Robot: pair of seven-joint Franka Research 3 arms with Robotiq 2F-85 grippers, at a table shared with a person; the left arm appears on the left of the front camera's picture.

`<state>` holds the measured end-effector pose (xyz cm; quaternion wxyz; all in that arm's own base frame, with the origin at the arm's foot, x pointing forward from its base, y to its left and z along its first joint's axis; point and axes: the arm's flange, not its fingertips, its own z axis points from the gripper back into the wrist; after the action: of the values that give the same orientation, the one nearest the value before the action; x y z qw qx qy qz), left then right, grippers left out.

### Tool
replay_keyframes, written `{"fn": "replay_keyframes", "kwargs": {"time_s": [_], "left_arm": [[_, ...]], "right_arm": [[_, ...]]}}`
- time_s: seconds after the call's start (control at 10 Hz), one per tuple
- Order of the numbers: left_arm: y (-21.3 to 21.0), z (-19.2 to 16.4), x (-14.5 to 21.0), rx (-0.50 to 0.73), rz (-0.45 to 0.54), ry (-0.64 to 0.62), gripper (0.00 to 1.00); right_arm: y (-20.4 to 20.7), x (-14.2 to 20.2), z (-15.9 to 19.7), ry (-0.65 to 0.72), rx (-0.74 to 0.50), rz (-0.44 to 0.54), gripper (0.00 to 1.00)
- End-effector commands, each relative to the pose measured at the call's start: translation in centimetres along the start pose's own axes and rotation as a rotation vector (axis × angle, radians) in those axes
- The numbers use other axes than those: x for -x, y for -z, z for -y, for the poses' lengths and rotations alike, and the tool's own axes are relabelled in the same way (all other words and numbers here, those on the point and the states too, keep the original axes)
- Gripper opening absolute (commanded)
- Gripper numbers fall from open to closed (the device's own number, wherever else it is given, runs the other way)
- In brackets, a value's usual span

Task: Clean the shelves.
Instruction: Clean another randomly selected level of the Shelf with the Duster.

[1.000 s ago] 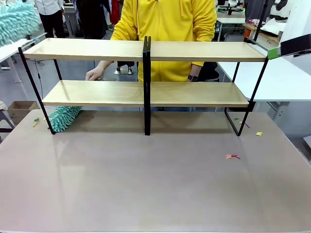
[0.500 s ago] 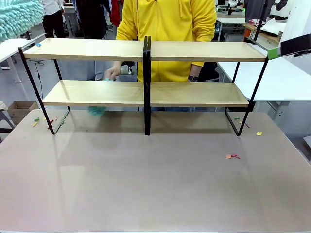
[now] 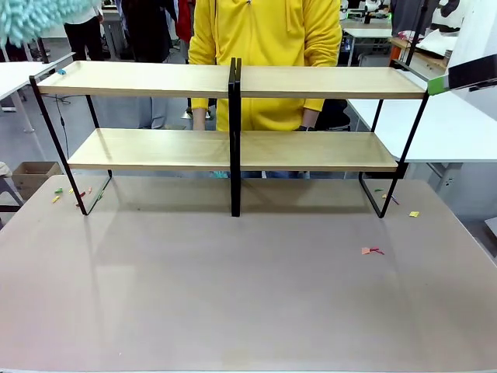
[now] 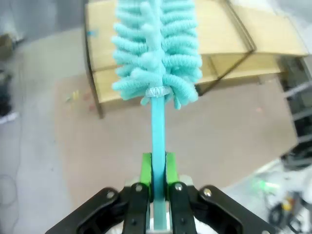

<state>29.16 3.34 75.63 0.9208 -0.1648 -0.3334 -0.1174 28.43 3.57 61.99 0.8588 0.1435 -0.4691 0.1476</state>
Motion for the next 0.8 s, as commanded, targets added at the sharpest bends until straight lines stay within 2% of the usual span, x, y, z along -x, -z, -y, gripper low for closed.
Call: {"fn": "replay_keyframes", "kwargs": {"time_s": [0.0,0.2,0.3,0.4,0.5,0.7], "left_arm": [[-3.9,-3.3,-1.0,0.321,0.026,0.085,0.13],[-6.2,-6.8,-0.7,0.505,0.065,0.192,0.13],[-6.4,-8.2,-0.1,0.509,0.069,0.202,0.13],[-6.0,-8.5,0.7,0.441,0.034,0.126,0.13],[-6.6,-7.1,0.4,0.471,0.110,0.185,0.13],[-6.6,-7.1,0.4,0.471,0.110,0.185,0.13]], "right_arm": [[0.0,0.0,0.1,0.002,-0.004,0.001,1.00],[0.0,0.0,0.1,0.002,-0.004,0.001,1.00],[0.0,0.0,0.1,0.002,-0.004,0.001,1.00],[0.0,0.0,0.1,0.002,-0.004,0.001,1.00],[0.0,0.0,0.1,0.002,-0.004,0.001,1.00],[0.0,0.0,0.1,0.002,-0.004,0.001,1.00]]}}
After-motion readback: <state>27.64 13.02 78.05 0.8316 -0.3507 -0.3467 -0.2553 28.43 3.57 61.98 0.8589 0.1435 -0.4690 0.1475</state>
